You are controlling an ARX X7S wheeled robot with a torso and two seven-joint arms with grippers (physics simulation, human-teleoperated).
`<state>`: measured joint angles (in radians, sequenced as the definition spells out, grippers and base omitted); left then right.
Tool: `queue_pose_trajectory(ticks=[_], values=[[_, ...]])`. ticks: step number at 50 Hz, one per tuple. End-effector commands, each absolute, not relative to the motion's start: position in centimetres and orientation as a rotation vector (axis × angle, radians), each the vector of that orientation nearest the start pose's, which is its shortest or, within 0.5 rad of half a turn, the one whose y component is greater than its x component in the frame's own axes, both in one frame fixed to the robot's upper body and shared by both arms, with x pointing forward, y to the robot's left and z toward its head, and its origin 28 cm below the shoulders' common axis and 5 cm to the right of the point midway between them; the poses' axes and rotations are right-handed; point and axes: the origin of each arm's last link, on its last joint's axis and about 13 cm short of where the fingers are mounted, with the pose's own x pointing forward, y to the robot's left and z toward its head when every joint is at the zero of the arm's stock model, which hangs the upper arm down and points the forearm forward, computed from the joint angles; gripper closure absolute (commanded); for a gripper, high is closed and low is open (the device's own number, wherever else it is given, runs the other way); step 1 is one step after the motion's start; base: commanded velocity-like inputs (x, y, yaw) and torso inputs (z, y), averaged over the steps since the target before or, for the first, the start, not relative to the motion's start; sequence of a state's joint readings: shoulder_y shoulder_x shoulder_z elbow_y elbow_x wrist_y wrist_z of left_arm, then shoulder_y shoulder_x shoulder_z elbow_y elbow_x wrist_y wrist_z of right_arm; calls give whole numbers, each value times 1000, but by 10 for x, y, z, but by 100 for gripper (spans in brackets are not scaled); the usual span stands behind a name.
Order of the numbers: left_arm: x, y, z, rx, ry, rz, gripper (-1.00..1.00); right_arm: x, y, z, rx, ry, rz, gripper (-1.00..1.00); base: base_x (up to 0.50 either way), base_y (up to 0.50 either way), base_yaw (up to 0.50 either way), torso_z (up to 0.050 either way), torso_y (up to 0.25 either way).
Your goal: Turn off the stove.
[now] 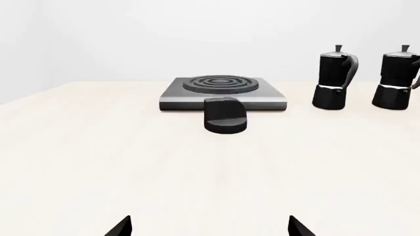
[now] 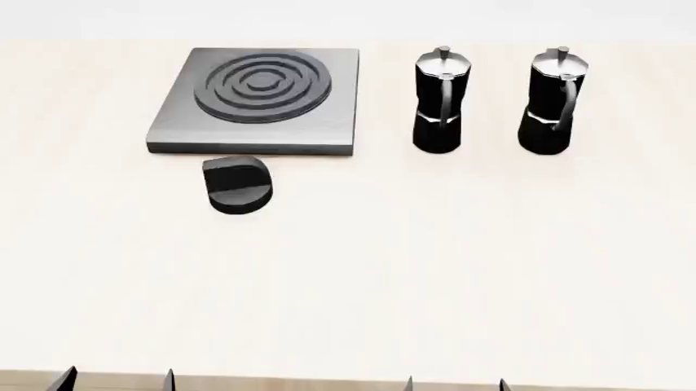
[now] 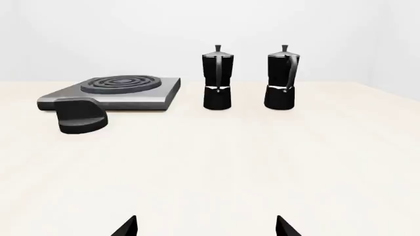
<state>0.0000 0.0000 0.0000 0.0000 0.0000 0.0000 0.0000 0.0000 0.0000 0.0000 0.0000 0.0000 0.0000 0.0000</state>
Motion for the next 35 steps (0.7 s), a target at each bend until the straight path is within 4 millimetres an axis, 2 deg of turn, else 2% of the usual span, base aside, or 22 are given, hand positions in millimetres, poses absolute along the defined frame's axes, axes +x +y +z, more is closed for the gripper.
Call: queue_pose_trajectory(ticks=[1, 21, 30, 32, 35], values=[[210, 205, 13, 1, 0, 0, -100, 210, -96, 13, 1, 0, 3, -100, 0, 0, 0, 0, 0], [211, 205, 14, 2, 1, 3, -100, 209, -96, 15, -4, 1, 9, -100, 0, 0, 0, 0, 0], [207, 204, 16, 31, -32, -10, -100, 204, -97, 25, -2, -37, 14, -100, 0, 0, 0, 0, 0], [204, 206, 24, -64, -63, -27, -100, 203, -97, 29, 0, -45, 17, -100, 0, 0, 0, 0, 0], [202, 207, 30, -46, -82, -2, -100, 198, -97, 36, -1, -74, 22, -100, 0, 0, 0, 0, 0]])
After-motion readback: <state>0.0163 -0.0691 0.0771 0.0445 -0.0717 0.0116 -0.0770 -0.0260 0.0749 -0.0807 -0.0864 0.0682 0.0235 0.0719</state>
